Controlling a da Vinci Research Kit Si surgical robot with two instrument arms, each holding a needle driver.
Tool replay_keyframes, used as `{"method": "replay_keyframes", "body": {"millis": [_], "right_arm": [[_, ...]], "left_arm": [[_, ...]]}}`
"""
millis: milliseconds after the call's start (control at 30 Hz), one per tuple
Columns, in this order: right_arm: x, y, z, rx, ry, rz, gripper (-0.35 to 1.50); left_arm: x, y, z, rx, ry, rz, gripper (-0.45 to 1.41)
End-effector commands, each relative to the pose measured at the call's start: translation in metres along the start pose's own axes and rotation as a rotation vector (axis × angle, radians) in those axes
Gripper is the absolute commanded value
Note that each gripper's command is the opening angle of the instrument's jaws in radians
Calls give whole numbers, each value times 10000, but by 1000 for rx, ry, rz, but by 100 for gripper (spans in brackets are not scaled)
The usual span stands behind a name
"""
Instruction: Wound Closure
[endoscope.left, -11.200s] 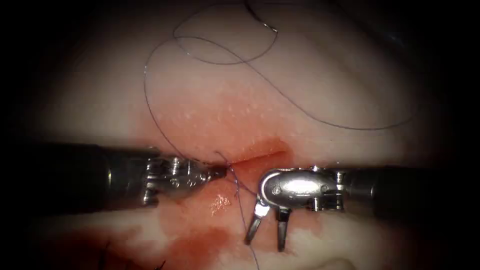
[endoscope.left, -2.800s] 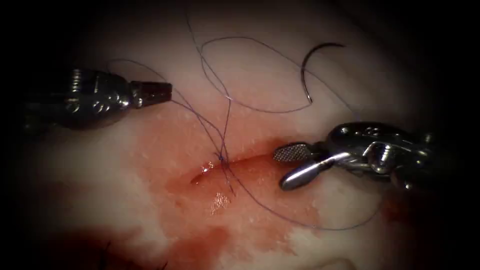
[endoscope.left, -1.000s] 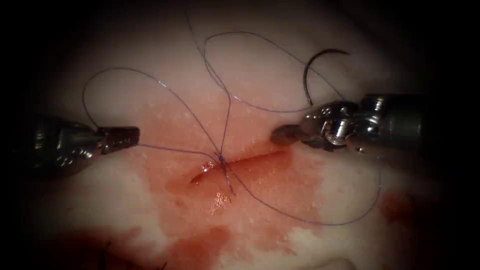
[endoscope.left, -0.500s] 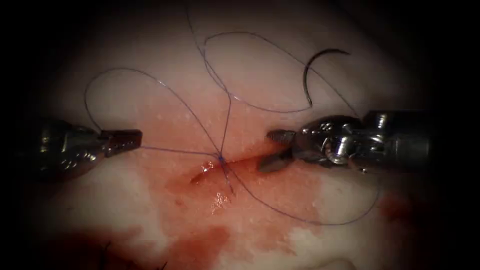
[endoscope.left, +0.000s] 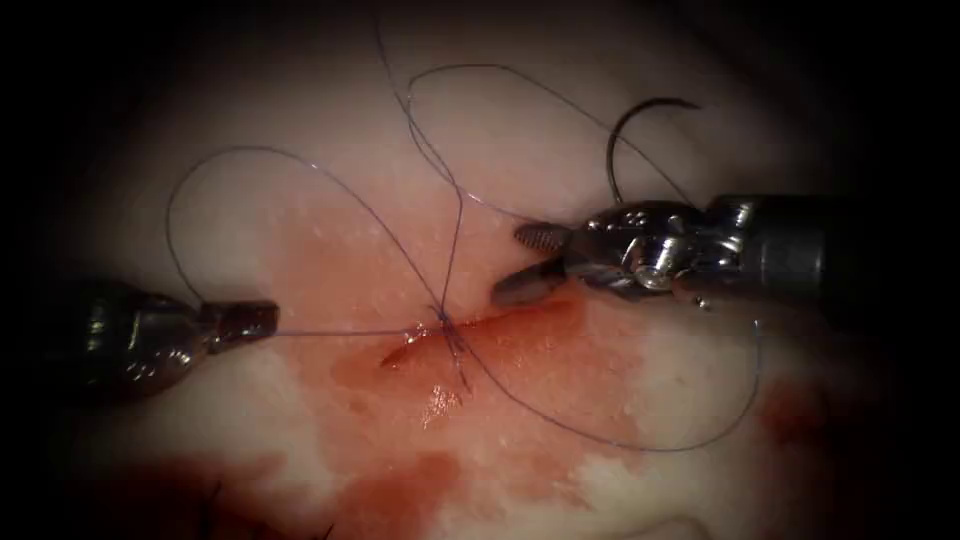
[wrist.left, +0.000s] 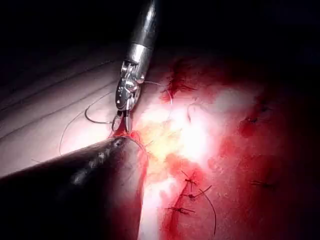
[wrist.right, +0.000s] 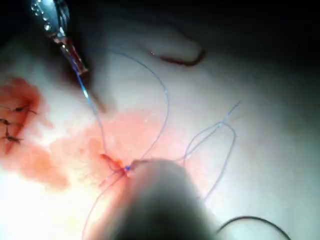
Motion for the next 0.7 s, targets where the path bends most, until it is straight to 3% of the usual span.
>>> {"method": "replay_keyframes", "body": {"millis": [33,100,133,167,200,233,300,400,600,700], "right_arm": [[-1,-11,-4,11,-3,-7,108],[-13,-39,-15,59,-41,-21,81],[-18,-53,-17,115,-68,-31,49],[-18,-53,-17,115,-68,-31,49],[-22,-74,-19,152,-83,-48,24],[-22,-74,-19,152,-83,-48,24],[-21,-105,-17,183,-64,-66,10],[-13,-127,-7,195,-50,-72,0],[-2,-132,6,196,-8,-76,-13],[-7,-119,-8,198,-1,-100,-20]], "left_arm": [[3,0,7,2,0,-16,-45],[6,0,9,4,-4,-48,-45],[6,0,10,5,-6,-60,-45],[6,0,10,5,-6,-60,-45],[7,-1,13,6,-9,-86,-45],[7,-1,13,6,-9,-86,-45],[10,-6,20,8,-13,-127,-45],[17,-11,28,10,-16,-151,-45],[30,-12,40,8,-2,-159,-45],[27,-9,39,2,-3,-156,-45]]}}
